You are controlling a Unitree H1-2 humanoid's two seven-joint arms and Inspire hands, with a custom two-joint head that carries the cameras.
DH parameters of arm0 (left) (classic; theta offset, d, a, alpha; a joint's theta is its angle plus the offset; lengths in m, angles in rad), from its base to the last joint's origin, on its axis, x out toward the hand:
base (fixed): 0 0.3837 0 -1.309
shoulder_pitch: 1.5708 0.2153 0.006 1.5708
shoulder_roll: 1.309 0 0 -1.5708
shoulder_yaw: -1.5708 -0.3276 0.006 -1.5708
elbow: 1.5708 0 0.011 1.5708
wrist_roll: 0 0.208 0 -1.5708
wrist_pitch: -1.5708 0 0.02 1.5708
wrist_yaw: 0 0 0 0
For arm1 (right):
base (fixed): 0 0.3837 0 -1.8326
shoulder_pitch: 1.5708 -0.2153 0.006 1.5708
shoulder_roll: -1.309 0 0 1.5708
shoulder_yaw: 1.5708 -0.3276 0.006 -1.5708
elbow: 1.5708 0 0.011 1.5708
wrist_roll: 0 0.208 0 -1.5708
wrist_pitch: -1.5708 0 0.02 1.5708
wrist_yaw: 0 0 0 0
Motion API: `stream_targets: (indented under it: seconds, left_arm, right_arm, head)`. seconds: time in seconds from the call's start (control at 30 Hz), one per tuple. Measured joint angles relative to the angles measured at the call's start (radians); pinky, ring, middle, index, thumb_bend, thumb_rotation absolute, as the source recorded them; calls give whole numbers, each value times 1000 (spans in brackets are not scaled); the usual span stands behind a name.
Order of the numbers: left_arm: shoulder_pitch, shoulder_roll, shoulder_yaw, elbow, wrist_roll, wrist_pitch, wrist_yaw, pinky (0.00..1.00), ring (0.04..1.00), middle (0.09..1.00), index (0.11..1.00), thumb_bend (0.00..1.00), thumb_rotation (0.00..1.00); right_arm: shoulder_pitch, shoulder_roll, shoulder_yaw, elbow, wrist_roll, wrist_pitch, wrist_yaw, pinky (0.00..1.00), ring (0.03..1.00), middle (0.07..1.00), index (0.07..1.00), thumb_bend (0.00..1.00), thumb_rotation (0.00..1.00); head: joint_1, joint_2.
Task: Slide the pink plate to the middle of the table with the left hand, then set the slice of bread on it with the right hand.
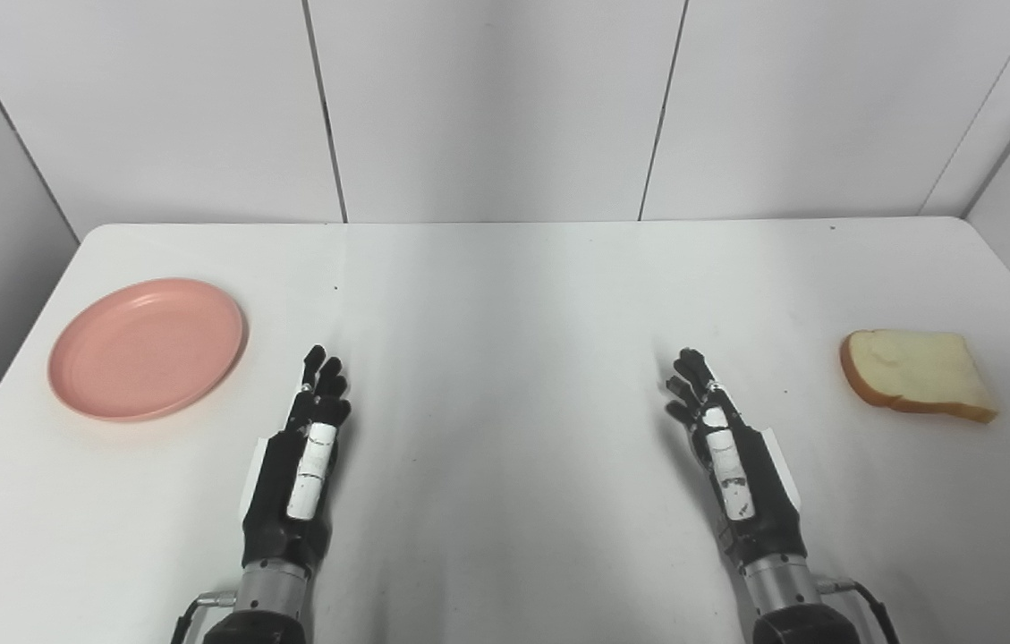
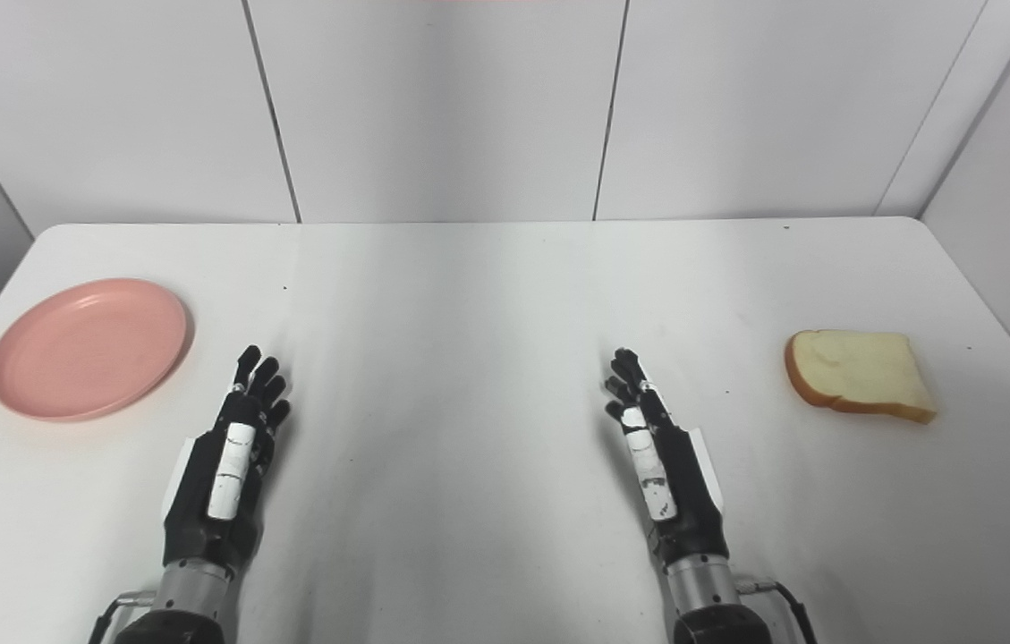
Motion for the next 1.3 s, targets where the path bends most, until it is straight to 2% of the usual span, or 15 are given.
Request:
stream_targets:
  seconds: [0.5,1.3]
  left_arm:
    - [1,-1,-28,34,31,-84,1,1000,1000,1000,1000,846,884]
    - [2,-1,-33,34,46,-87,0,1000,1000,1000,1000,839,878]
  right_arm:
    - [-9,-5,-2,17,21,-36,4,965,984,1000,966,870,1000]
    - [-11,-15,9,18,28,-40,14,975,984,1000,972,886,1000]
  head:
    - [15,-3]
    - [17,-5]
